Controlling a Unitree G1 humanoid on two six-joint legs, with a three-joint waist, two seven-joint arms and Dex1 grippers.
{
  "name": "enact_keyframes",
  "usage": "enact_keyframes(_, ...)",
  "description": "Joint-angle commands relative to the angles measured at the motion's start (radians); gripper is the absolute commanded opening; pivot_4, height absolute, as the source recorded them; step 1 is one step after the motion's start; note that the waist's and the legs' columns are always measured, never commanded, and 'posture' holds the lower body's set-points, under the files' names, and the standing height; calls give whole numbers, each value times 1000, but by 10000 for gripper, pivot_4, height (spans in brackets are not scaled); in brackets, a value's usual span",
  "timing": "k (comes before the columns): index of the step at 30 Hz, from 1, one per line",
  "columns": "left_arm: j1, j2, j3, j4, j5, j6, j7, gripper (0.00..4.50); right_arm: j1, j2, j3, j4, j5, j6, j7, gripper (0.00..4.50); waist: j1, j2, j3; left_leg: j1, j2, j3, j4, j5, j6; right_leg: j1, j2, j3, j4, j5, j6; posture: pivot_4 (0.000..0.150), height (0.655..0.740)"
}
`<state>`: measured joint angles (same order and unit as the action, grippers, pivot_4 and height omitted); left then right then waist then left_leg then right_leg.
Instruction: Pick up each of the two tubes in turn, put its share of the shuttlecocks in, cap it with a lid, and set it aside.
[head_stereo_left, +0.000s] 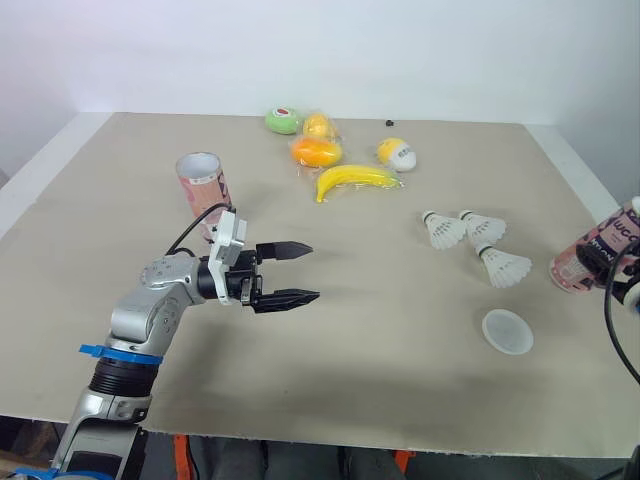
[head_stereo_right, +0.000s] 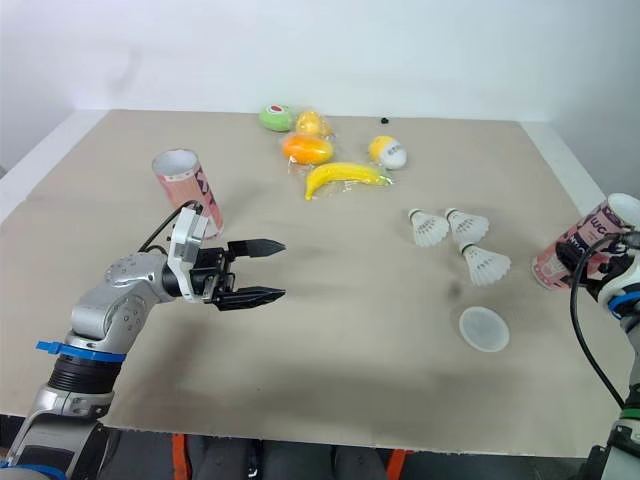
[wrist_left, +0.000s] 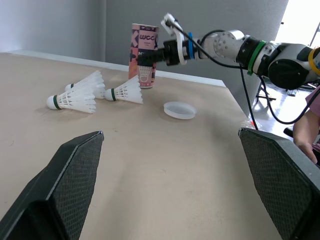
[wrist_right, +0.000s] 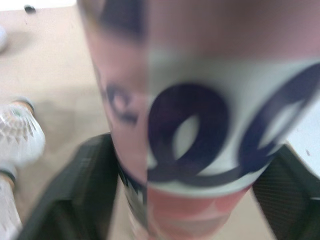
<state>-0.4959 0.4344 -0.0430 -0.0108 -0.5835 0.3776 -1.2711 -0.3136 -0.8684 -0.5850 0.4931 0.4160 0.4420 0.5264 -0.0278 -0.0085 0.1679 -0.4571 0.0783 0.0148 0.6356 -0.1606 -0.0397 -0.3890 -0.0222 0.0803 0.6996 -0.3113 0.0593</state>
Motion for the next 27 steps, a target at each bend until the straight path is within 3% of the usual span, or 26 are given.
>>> enact_keyframes(1,-27,-5,1,-35,-23,4,1,45000,29,-34,5,-31,-13,12,28,44255,0,0,0,0,0,0,0,0,0,0,0,0,0,0,0,1500,6917)
enact_keyframes(9,-37,-5,-2,-27,-26,11,-9,45000,134,-56,40,-74,-41,39,91,44255,1,0,0,0,0,0,0,0,0,0,0,0,0,0,0,1500,6917)
enact_keyframes(15,-2,18,21,-39,-34,43,12,45000,319,-89,3,-205,-35,91,181,44255,3,0,0,1,0,0,0,0,0,1,0,0,0,-1,2,1500,6917)
enact_keyframes(17,41,41,46,-37,-33,47,25,45000,407,-85,-54,-338,1,107,228,44255,3,1,-1,1,0,-1,0,0,0,1,0,0,0,-2,3,1500,6917)
enact_keyframes(21,164,43,156,-38,-83,90,132,45000,496,-31,-159,-760,226,176,332,44255,-16,3,-1,3,1,0,-2,0,0,1,1,1,0,-4,6,1500,6917)
enact_keyframes(27,330,8,287,-53,-103,42,265,45000,412,32,-31,-1114,467,268,246,44255,-16,-9,3,8,4,-2,0,1,-1,7,3,-1,0,-1,4,1500,6917)
